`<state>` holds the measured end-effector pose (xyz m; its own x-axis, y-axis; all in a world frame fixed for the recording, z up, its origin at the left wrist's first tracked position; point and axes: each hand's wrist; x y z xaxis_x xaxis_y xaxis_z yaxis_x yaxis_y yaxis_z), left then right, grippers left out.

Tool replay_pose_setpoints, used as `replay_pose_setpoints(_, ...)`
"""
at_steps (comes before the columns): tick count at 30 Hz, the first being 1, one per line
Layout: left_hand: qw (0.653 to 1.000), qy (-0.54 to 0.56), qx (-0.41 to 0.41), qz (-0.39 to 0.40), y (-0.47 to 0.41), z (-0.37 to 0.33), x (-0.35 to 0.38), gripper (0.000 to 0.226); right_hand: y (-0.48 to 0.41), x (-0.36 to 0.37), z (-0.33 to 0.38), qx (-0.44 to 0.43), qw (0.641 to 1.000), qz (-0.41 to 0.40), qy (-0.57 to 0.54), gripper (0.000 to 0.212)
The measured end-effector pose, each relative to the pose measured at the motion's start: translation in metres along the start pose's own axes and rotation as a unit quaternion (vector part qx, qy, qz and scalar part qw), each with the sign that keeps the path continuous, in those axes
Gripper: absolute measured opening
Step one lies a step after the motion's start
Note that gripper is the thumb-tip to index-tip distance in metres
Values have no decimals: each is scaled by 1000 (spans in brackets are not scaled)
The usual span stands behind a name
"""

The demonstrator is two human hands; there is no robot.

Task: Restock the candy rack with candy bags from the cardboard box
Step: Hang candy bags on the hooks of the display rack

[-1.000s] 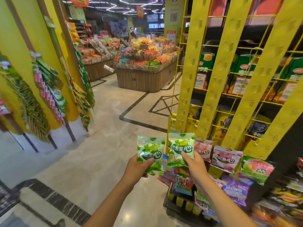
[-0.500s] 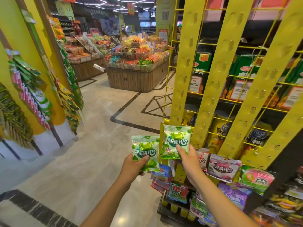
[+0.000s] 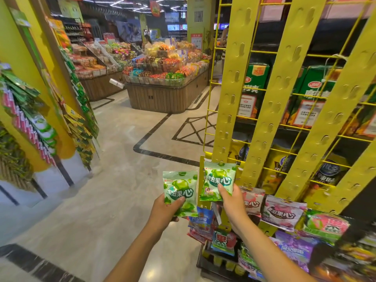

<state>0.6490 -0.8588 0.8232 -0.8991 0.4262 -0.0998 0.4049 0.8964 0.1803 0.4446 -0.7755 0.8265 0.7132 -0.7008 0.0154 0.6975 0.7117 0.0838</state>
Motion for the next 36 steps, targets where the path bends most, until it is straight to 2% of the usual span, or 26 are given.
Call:
replay_pose_setpoints(7, 1000, 0, -4, 2, -1, 9, -1, 17, -3, 0, -13, 16, 1000, 12, -12, 9)
replay_pose_setpoints(20, 1000, 6, -13, 2, -1, 23, -5, 21, -5, -2, -47, 130, 988, 28, -82, 20)
replay_pose_setpoints(25, 1000, 5, -18, -7, -3, 23, -6, 19, -5, 3, -52, 168, 981, 16, -91, 15)
replay_pose_setpoints(31, 1000, -3, -18, -8, -2, 24, -7, 17, -6, 2, -54, 183, 980, 12, -81, 19)
replay_pose_setpoints(36, 1000, -5, -17, -2, 0, 22, -5, 19, -4, -2, -59, 185, 979, 42, -70, 24)
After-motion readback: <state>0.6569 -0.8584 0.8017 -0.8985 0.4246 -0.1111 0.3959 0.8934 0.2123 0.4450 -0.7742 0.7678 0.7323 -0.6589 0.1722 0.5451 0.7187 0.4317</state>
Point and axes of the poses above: each hand's wrist, its own y-axis away from the middle knuckle, its own x-axis out of the palm, z = x × y, and after that the axes turned 3 degrees about -y, right-handed
